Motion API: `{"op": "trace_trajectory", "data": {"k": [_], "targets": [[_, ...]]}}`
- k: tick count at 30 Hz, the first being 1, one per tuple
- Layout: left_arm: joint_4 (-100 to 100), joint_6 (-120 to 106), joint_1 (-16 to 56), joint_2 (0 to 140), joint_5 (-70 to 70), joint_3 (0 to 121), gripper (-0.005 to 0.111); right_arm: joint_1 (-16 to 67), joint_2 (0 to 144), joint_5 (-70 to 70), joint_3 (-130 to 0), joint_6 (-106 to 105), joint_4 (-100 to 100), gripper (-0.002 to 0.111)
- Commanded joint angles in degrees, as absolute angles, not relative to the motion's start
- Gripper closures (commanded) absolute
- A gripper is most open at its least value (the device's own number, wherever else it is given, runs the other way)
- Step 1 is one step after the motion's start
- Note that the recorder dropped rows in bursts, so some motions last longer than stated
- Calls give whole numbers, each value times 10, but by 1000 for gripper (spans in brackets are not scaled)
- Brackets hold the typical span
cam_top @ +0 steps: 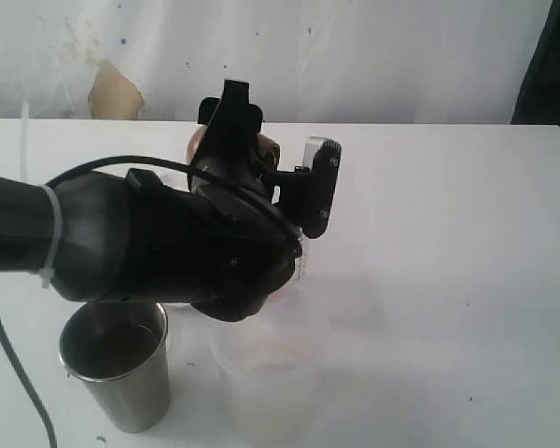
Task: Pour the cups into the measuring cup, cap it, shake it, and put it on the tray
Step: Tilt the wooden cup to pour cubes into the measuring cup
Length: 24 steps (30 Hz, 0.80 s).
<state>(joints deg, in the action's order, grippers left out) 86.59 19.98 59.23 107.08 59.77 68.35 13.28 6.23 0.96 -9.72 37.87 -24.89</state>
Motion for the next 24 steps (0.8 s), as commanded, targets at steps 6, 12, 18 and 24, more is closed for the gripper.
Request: {"op": "trace_trajectory", "data": {"k": [6, 12, 18, 24], "targets": [[914, 150, 595, 1085, 653, 688, 107, 129, 59, 4, -96, 381, -254, 108], [941, 110, 595, 1085, 659, 688, 107, 129, 59, 4, -96, 381, -254, 108], [965, 73, 595, 1085, 660, 688, 107, 129, 59, 4, -96, 381, -254, 108], [995, 62, 595, 1085, 682, 688, 107, 129, 59, 4, -96, 381, -254, 108]]}}
